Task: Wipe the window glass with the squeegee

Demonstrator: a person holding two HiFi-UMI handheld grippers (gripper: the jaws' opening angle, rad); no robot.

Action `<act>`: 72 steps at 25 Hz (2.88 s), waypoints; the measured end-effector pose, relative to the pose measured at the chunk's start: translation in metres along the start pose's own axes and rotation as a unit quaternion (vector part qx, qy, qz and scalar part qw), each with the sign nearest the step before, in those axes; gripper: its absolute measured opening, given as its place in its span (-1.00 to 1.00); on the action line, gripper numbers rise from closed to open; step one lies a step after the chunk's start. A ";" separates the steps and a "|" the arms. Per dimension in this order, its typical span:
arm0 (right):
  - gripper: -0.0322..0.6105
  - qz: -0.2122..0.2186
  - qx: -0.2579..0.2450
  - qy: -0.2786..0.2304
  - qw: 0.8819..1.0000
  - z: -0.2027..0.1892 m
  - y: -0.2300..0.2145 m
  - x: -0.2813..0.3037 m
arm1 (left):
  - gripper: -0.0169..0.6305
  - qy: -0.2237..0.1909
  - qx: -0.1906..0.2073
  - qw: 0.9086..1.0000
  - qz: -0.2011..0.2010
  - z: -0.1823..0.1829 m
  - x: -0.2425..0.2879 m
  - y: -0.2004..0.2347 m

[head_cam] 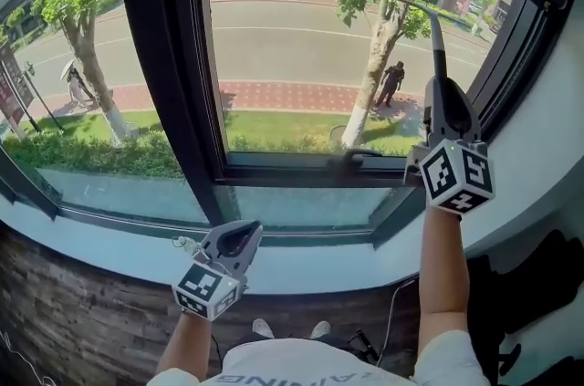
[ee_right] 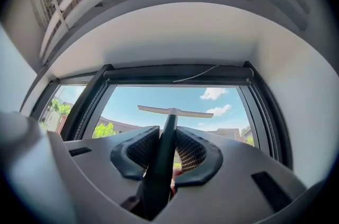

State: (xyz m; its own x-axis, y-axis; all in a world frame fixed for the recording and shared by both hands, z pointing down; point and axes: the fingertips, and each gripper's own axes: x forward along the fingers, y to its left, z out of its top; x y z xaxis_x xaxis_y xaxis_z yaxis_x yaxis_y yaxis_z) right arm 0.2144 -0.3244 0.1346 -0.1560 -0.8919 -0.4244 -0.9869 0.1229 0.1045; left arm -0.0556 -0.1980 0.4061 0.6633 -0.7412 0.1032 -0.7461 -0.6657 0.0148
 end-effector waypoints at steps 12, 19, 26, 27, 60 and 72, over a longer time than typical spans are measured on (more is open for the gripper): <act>-0.59 0.007 -0.013 -0.036 0.999 0.066 -0.023 0.089 | -0.90 -0.004 0.002 1.000 0.005 0.002 0.010 -0.012; -0.59 0.019 -0.056 -0.042 0.997 0.075 -0.018 0.113 | -0.89 -0.004 0.001 1.000 0.012 0.005 0.012 -0.013; -0.59 0.015 -0.086 -0.045 0.995 0.069 -0.017 0.117 | -0.89 -0.009 0.003 1.000 0.019 0.012 0.013 -0.016; -0.59 0.015 -0.087 -0.044 0.995 0.069 -0.017 0.117 | -0.89 -0.009 0.003 1.000 0.018 0.012 0.014 -0.018; -0.59 -0.001 -0.038 0.050 0.998 -0.083 -0.010 0.027 | -0.90 -0.006 0.002 1.000 0.012 0.016 0.023 -0.046; -0.59 -0.005 -0.020 0.098 0.995 -0.140 -0.005 -0.005 | -0.89 -0.004 -0.004 1.000 0.014 0.015 0.024 -0.045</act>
State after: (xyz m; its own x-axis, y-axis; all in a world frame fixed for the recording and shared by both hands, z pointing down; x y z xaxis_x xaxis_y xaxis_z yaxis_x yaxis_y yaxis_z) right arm 0.2257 -0.3817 0.2626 -0.1309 -0.9612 -0.2430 -0.9854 0.0992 0.1383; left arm -0.0059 -0.1871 0.3930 0.6425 -0.7601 0.0967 -0.7648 -0.6440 0.0191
